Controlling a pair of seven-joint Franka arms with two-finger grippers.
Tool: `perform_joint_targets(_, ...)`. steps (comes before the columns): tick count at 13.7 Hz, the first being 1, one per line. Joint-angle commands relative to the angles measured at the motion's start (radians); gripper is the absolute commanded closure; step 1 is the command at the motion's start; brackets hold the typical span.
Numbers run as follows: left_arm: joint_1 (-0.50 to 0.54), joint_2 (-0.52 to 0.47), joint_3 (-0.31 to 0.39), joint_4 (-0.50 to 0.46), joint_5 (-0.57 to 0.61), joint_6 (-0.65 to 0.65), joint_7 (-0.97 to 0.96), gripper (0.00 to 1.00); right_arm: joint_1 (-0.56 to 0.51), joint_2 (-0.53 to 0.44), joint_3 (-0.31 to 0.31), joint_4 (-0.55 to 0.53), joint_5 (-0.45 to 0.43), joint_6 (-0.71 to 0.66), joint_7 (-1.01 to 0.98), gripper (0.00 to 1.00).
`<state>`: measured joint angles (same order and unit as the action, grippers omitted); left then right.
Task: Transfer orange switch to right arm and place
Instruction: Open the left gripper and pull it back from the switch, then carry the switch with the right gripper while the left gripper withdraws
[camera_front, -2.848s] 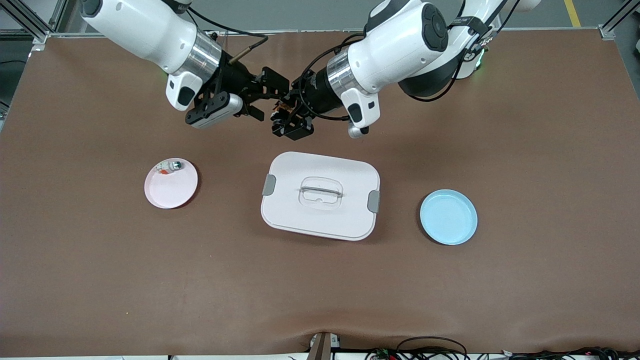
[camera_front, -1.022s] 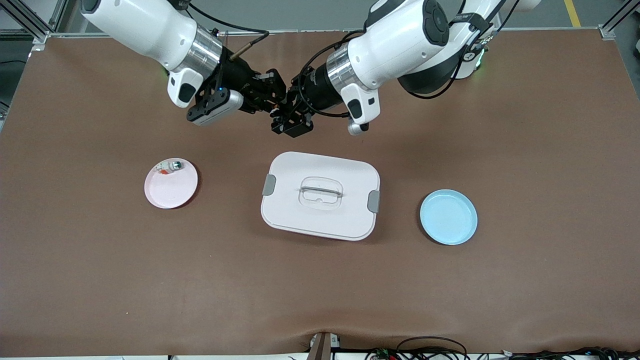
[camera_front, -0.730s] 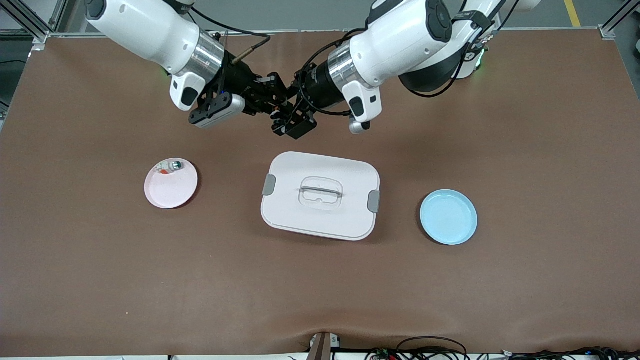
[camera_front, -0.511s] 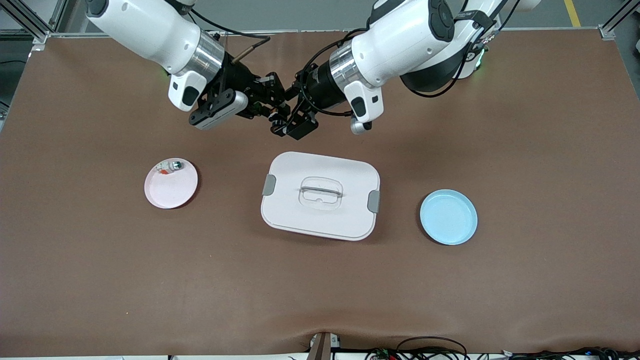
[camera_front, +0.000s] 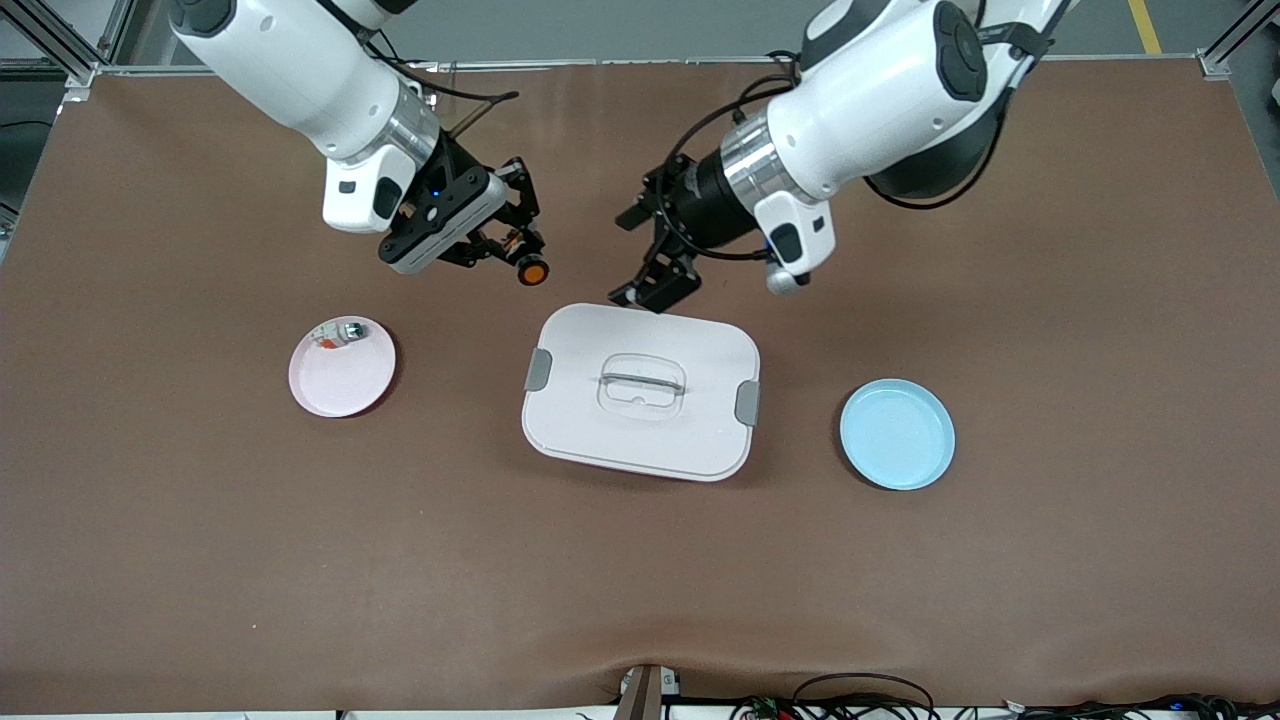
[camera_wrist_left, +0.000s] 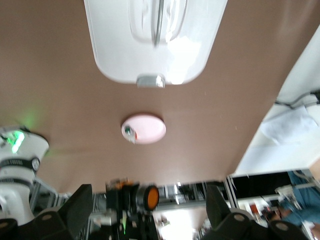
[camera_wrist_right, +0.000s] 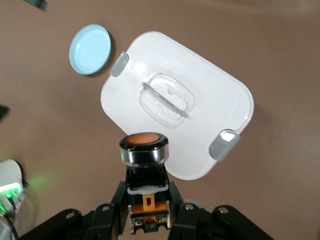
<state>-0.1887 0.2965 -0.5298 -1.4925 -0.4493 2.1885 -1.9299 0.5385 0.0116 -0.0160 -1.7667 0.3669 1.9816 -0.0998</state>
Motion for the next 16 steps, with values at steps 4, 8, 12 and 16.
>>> perform_joint_targets(4,0.08,-0.042,-0.002,-0.121,0.154,-0.108,0.037,0.0,-0.124,-0.004,0.004,-0.007,-0.173,-0.147,-0.314,1.0)
perform_joint_targets(8,0.166,-0.039,-0.001,-0.153,0.231,-0.148,0.045,0.0,-0.228,-0.004,0.004,-0.06,-0.189,-0.156,-0.564,1.0)
perform_joint_targets(12,0.279,-0.023,0.001,-0.172,0.291,-0.16,0.098,0.0,-0.269,-0.015,0.004,-0.143,-0.265,-0.11,-0.696,1.0)
perform_joint_targets(16,0.429,-0.034,-0.004,-0.173,0.293,-0.257,0.286,0.0,-0.313,-0.016,0.004,-0.264,-0.272,0.043,-0.842,1.0)
